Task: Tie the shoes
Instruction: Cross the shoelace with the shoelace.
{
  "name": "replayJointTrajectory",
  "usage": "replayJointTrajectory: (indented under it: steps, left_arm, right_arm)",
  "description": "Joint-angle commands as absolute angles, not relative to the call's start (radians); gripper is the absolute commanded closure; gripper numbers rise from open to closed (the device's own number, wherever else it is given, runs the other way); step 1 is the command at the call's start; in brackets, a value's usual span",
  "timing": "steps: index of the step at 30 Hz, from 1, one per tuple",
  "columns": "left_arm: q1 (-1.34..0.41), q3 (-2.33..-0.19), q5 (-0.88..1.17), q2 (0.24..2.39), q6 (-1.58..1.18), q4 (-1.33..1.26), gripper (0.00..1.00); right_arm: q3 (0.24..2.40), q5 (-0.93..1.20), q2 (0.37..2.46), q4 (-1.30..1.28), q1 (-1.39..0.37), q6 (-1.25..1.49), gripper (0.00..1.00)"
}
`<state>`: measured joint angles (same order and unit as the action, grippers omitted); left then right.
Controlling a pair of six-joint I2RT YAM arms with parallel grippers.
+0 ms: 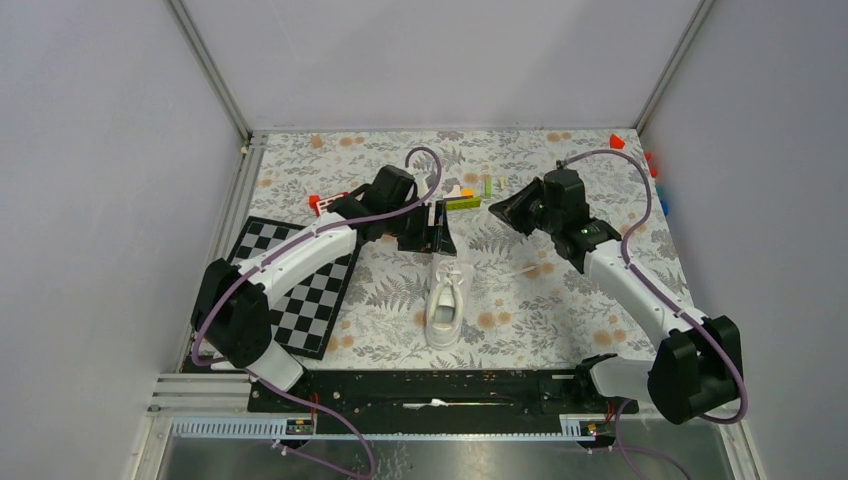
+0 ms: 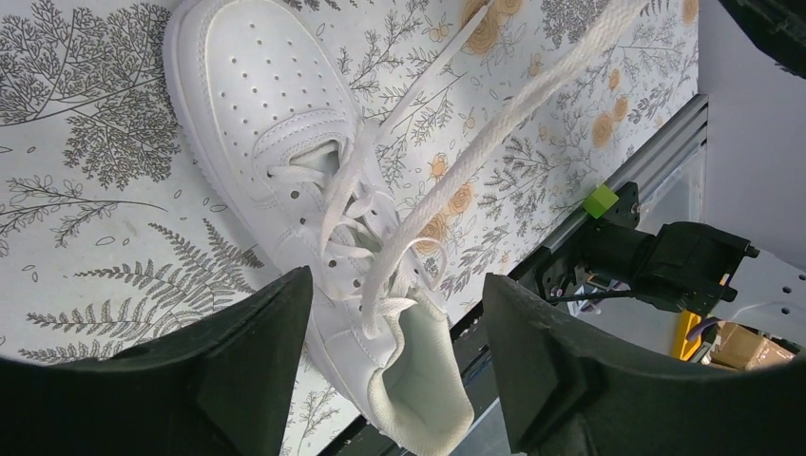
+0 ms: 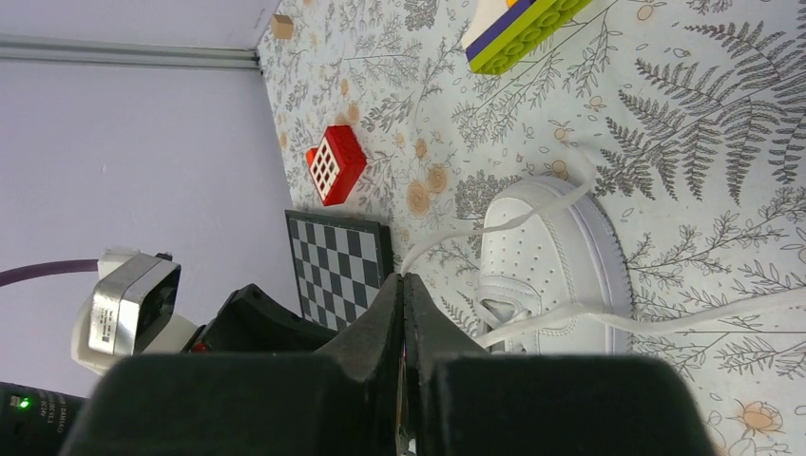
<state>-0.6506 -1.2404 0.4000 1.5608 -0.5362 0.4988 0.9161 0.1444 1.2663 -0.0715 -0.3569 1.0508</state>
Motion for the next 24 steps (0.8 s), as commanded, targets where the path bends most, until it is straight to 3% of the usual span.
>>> replayJointTrajectory:
  steps: [1,12,24]
  left_arm:
    - [-0.637,-1.240,0.424,1.524,-0.512,0.460,0.30]
    - [-0.632,-1.236,0.401,1.551,-0.468,0.466,0.29]
    - [-0.546,-1.169,0.455,1.593,-0.619,0.427,0.42]
  right_arm:
    - [0.978,0.104,1.239,-0.123,-0.353,0.995,1.00]
    - [1.065,0.069,1.232,-0.174,-0.353,0.933,1.00]
    - [0.923,0.032,1.100,-0.224,-0.353,0.917,1.00]
